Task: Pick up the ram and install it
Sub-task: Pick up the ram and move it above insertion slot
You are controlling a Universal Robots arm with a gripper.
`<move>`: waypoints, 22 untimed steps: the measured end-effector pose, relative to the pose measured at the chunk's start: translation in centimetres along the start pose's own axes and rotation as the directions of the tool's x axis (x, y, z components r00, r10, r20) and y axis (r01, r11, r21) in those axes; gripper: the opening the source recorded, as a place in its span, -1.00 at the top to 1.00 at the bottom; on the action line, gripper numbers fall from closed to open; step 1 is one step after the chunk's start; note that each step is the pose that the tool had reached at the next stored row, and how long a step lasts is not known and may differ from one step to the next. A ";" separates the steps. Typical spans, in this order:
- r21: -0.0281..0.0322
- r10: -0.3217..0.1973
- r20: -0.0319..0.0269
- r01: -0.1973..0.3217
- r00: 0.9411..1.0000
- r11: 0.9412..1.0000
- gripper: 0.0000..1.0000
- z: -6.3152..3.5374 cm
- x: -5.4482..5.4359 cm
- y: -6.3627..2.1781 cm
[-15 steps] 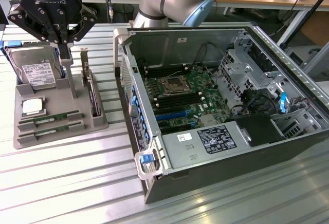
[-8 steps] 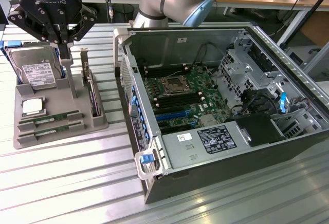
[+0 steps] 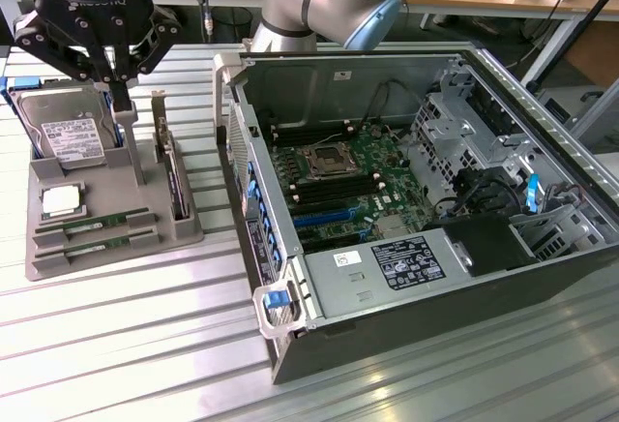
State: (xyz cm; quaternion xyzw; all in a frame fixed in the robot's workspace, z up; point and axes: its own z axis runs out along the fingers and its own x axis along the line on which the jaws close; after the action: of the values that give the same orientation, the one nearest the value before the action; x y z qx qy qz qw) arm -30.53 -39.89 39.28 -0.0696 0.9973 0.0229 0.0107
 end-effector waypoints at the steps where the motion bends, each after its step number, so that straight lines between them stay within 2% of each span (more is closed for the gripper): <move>1: 0.000 -0.020 -0.001 0.020 1.000 1.000 0.79 0.00 0.0 0.00; 4: -0.002 -0.095 -0.004 0.095 0.995 0.995 0.79 0.00 0.0 0.00; 5: -0.002 -0.124 -0.006 0.124 0.992 0.992 0.79 0.00 0.0 0.00; 8: -0.003 -0.167 -0.007 0.167 0.986 0.986 0.79 0.00 0.0 0.00; 10: -0.004 -0.213 -0.010 0.213 0.977 0.977 0.79 0.00 0.0 0.00; 14: -0.005 -0.269 -0.012 0.269 0.963 0.963 0.79 0.00 0.0 0.00; 16: -0.005 -0.302 -0.014 0.302 0.953 0.953 0.79 0.00 0.0 0.00; 18: -0.006 -0.342 -0.016 0.342 0.940 0.940 0.79 0.00 0.0 0.00; 20: -0.006 -0.381 -0.018 0.381 0.924 0.924 0.79 0.00 0.0 0.00; 21: -0.006 -0.406 -0.019 0.406 0.914 0.914 0.79 0.00 0.0 0.00; 22: -0.006 -0.419 -0.020 0.419 0.908 0.908 0.79 0.00 0.0 0.00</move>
State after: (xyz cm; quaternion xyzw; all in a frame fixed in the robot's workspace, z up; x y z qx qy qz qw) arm -30.53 -39.89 39.28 -0.2824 0.9591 0.0203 0.0049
